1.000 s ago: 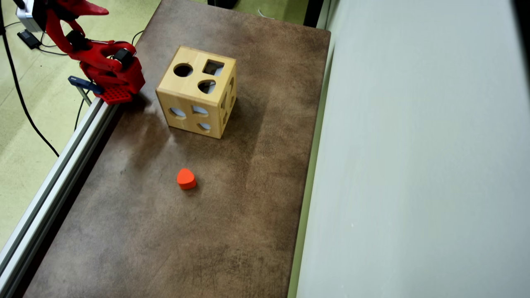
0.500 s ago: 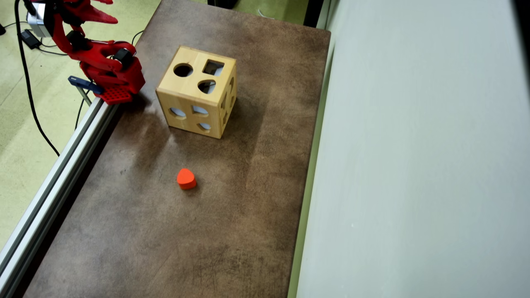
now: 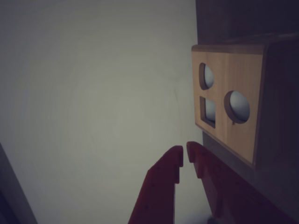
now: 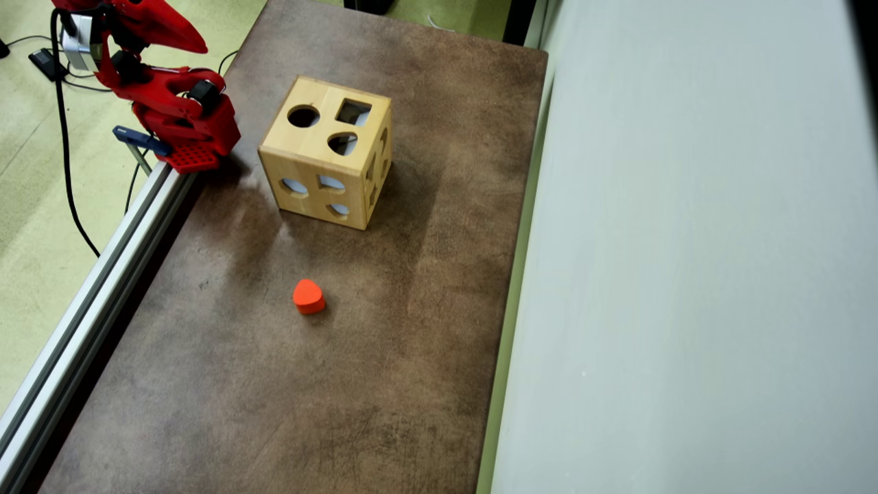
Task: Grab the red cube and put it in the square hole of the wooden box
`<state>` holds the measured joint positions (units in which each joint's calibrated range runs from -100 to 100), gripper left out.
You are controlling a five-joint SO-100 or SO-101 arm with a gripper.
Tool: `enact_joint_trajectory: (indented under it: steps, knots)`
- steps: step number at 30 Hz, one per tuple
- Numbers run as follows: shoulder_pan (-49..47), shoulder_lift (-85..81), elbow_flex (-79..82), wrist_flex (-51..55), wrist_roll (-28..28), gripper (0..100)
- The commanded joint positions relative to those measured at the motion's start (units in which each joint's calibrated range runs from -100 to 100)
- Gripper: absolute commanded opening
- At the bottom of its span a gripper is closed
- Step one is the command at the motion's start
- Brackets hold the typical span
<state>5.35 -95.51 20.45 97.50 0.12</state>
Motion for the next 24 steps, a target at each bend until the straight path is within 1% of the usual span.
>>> enact_joint_trajectory:
  steps: [1,24]
  knots:
    - [-0.3,0.09,0.21,0.25,0.44,2]
    - [-0.3,0.09,0.48,0.17,0.29,2]
